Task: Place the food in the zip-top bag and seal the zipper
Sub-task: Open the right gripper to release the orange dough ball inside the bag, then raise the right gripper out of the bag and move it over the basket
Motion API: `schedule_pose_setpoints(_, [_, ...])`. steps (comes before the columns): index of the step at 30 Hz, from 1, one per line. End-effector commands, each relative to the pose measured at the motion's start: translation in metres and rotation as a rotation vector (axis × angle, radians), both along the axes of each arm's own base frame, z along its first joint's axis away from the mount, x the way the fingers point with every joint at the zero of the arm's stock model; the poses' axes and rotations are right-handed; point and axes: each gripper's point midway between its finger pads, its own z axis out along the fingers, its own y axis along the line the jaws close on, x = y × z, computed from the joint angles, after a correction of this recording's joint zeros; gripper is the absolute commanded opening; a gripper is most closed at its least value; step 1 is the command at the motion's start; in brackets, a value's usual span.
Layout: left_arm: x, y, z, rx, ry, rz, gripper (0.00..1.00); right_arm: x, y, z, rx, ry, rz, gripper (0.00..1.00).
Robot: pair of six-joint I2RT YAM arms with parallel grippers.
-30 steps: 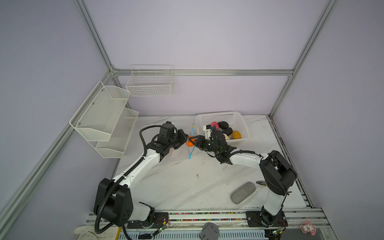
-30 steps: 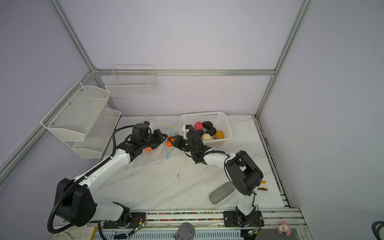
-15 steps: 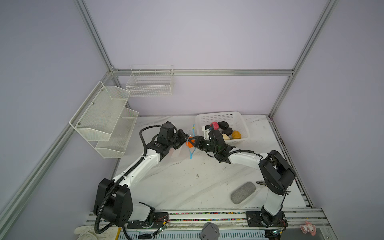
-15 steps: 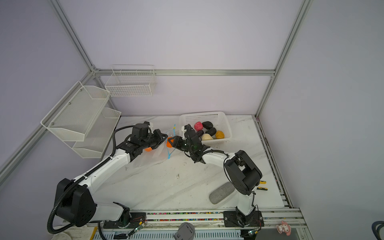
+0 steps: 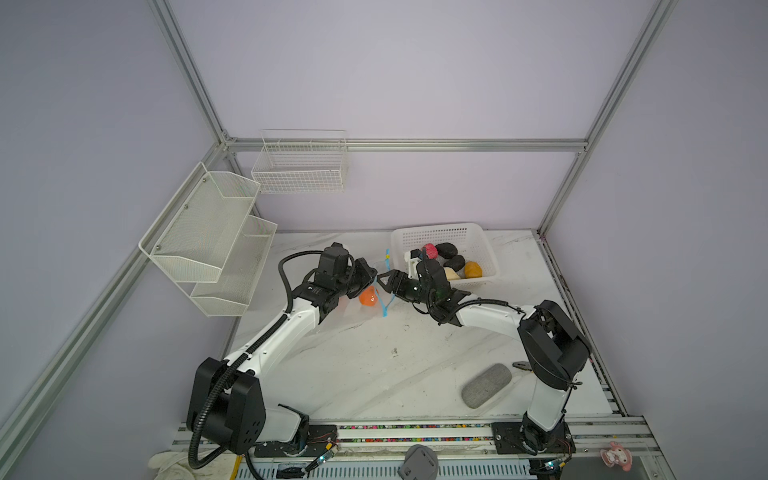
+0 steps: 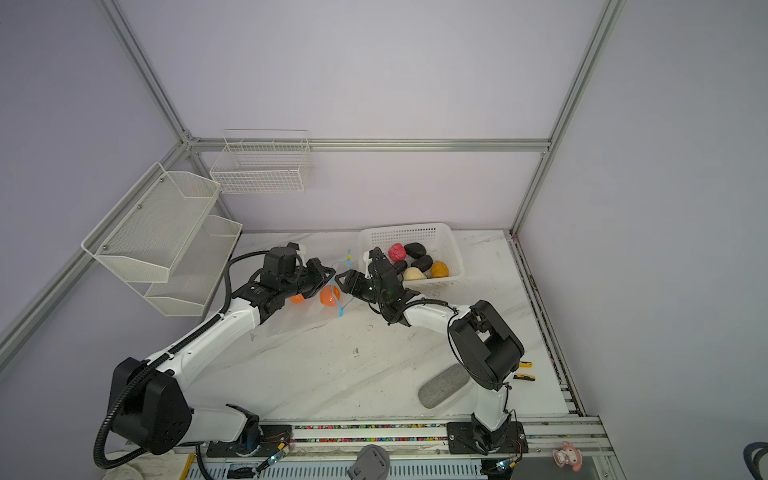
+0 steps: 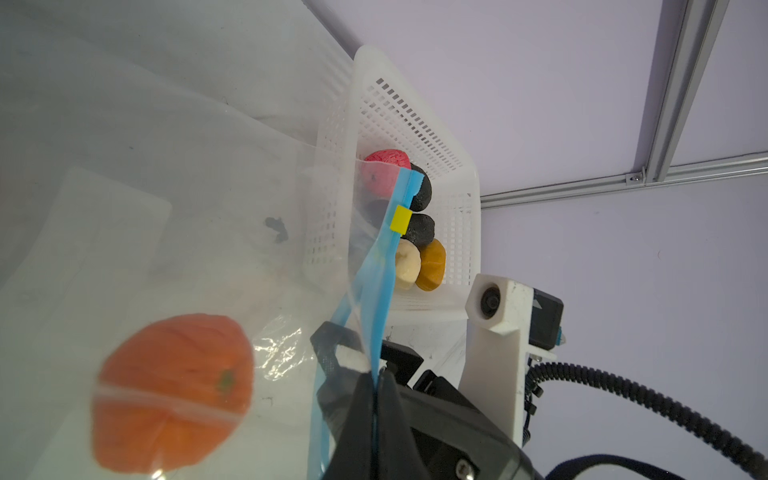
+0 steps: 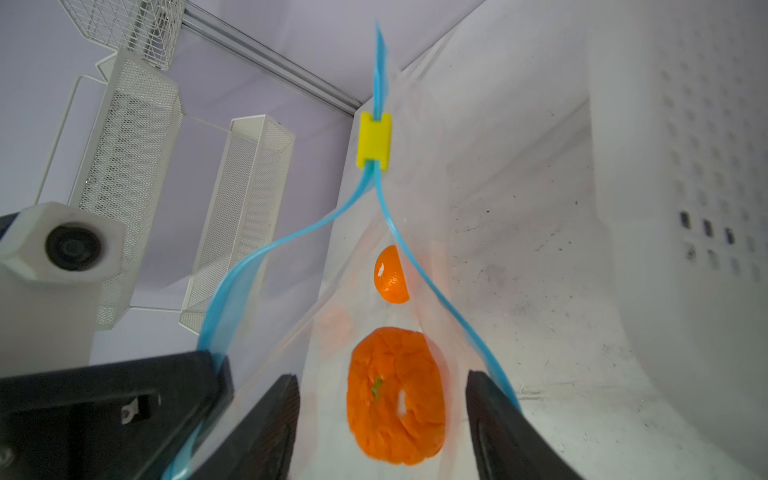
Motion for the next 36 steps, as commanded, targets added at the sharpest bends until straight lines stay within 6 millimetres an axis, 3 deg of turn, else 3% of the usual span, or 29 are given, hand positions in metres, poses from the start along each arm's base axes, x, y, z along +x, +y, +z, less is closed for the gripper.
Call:
schedule_pose_setpoints(1, [0.0, -0.004, 0.03, -0.04, -0.085, -0.014, 0.0, 0.002, 0.004, -0.001, -0.008, -0.005, -0.004, 0.67])
schedule_pose_setpoints(14, [0.0, -0.003, 0.029, -0.039, -0.083, -0.013, 0.0, 0.0, 0.004, 0.002, -0.001, -0.003, -0.001, 0.67])
schedule_pose_setpoints(22, [-0.001, 0.0, 0.02, -0.026, -0.07, -0.002, 0.0, -0.006, -0.012, 0.036, 0.008, -0.056, -0.043, 0.67])
schedule_pose_setpoints(31, [-0.001, 0.001, 0.011, -0.023, -0.059, 0.004, 0.0, -0.012, -0.024, 0.057, -0.003, -0.088, -0.063, 0.67])
schedule_pose_setpoints(36, [0.0, 0.0, 0.008, -0.023, -0.053, 0.0, 0.0, -0.001, -0.045, 0.067, -0.11, -0.211, -0.15, 0.65])
